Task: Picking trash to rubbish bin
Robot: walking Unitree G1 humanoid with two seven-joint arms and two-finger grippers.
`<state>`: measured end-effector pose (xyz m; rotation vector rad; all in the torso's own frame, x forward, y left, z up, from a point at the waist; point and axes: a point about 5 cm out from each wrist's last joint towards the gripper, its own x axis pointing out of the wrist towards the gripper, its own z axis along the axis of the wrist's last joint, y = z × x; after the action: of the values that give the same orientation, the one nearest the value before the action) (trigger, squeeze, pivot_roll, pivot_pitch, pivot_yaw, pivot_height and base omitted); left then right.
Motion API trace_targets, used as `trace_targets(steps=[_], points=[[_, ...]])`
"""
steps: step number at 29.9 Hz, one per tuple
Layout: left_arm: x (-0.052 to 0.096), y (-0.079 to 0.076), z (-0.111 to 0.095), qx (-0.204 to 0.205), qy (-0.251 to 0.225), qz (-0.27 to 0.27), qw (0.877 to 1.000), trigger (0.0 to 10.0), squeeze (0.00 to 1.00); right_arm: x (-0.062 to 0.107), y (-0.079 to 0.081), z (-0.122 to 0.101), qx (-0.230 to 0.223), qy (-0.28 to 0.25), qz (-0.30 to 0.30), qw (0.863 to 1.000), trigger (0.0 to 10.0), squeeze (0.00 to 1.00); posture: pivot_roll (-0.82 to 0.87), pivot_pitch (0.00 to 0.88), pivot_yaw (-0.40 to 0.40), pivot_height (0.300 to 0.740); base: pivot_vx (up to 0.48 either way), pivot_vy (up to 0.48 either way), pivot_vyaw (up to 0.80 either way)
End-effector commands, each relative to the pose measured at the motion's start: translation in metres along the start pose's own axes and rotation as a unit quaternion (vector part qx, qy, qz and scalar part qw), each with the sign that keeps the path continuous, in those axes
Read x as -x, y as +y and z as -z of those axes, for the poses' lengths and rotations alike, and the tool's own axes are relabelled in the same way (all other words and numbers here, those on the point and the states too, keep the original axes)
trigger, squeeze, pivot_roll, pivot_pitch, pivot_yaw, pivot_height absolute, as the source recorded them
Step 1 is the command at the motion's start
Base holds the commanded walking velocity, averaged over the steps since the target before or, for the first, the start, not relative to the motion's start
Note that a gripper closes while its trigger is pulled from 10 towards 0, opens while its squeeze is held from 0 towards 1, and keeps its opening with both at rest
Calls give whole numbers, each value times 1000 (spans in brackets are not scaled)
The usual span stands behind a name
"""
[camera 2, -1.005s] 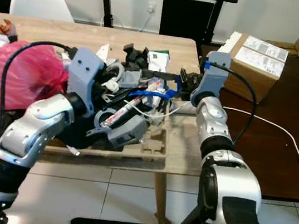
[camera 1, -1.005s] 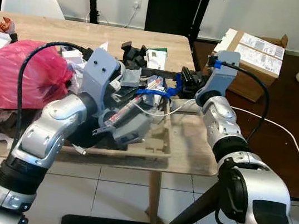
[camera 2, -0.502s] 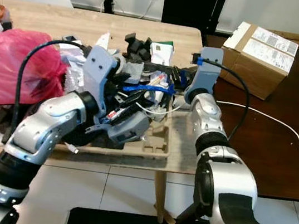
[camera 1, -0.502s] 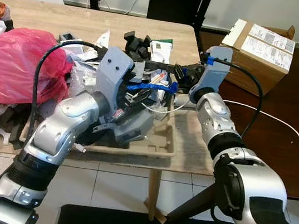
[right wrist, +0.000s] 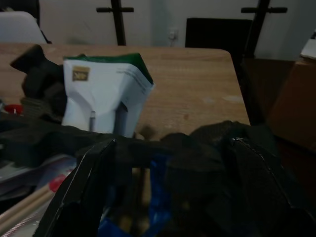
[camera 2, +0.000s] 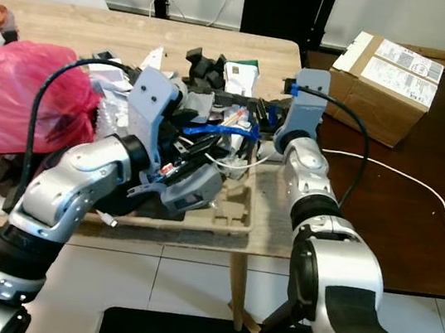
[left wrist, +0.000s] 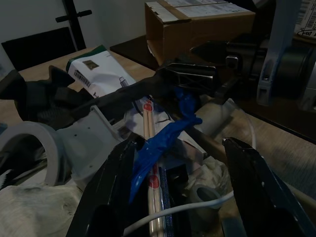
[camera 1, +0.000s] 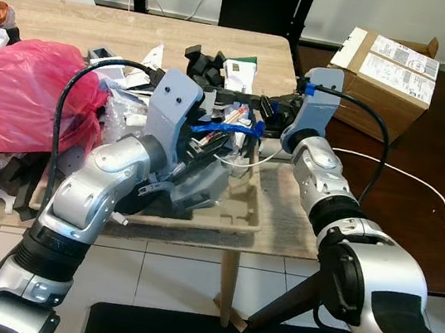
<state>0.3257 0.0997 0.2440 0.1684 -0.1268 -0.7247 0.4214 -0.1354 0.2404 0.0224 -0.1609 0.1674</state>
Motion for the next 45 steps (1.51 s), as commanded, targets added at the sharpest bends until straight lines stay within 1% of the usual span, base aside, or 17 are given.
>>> trace_targets(steps=[1, 5, 6, 7, 8, 15, 23, 28, 31, 35, 36, 38, 40, 41, 42, 44, 45], points=[[1, -2, -3, -5, -1, 6, 1000, 10000, 0, 2, -4, 9, 1, 26, 8, 1000, 10000, 0, 92, 227, -36, 740, 0, 0, 0], [0, -1, -2, -5, -1, 6, 1000, 10000, 0, 4, -6, 13, -12, 32, 13, 999, 10000, 0, 90, 228, -32, 740, 0, 0, 0], [0, -1, -3, -5, -1, 6, 1000, 10000, 0, 4, -6, 14, -19, 35, 15, 999, 5725, 0, 89, 228, -32, 740, 0, 0, 0], [0, -1, -3, -5, -1, 6, 1000, 10000, 0, 4, -6, 14, -19, 35, 15, 999, 5725, 0, 89, 228, -32, 740, 0, 0, 0], [0, -1, -3, -5, -2, 5, 1000, 10000, 0, 4, -6, 14, -25, 36, 15, 999, 0, 0, 89, 228, -32, 740, 0, 0, 0], [0, 2, -4, -7, -4, 2, 1000, 10000, 0, 4, -6, 14, -40, 35, 18, 998, 0, 0, 90, 226, -34, 740, 0, 0, 0], [-1, 5, -6, -8, -5, -2, 1000, 10000, 0, 2, -15, 5, -79, 19, 37, 996, 0, 0, 86, 223, -32, 740, 0, 0, 0], [-1, 5, -6, -8, -6, -2, 1000, 10000, 0, 1, -17, 0, -91, 10, 40, 995, 0, 0, 87, 222, -30, 740, 0, 0, 0], [-2, 5, -7, -9, -8, -2, 1000, 10000, 0, -2, -23, -19, -119, -25, 37, 992, 0, 0, 81, 217, -28, 740, 0, 0, 0], [-2, 5, -7, -9, -8, -2, 1000, 10000, 0, -4, -26, -28, -127, -40, 35, 990, 0, 0, 81, 217, -28, 740, 0, 0, 0], [-2, 5, -7, -9, -9, -1, 1000, 10000, 0, -4, -28, -34, -132, -51, 32, 989, 0, 0, 77, 212, -26, 740, 0, 0, 0], [-2, 5, -7, -9, -9, -1, 1000, 10000, 0, -4, -28, -34, -132, -51, 32, 989, 0, 0, 77, 212, -26, 740, 0, 0, 0], [-3, 5, -8, -9, -11, -1, 1000, 10000, 0, -5, -36, -50, -141, -77, 30, 987, 0, 0, 71, 208, -23, 740, 0, 0, 0], [-4, 5, -9, -11, -12, 2, 1000, 10000, 0, -6, -38, -55, -117, -77, 16, 990, 0, 0, 71, 207, -22, 740, 0, 0, 0], [-4, 4, -9, -12, -13, 4, 1000, 10000, 0, -6, -37, -56, -75, -66, -1, 995, 0, 0, 71, 206, -21, 740, 0, 0, 0], [-4, 4, -9, -12, -13, 4, 1000, 10000, 0, -6, -37, -56, -75, -66, -1, 995, 0, 0, 71, 206, -21, 740, 0, 0, 0], [-4, 4, -9, -13, -13, 7, 1000, 10000, 0, -5, -35, -53, -11, -50, -23, 998, 118, 0, 71, 206, -21, 740, 0, 0, 0]])
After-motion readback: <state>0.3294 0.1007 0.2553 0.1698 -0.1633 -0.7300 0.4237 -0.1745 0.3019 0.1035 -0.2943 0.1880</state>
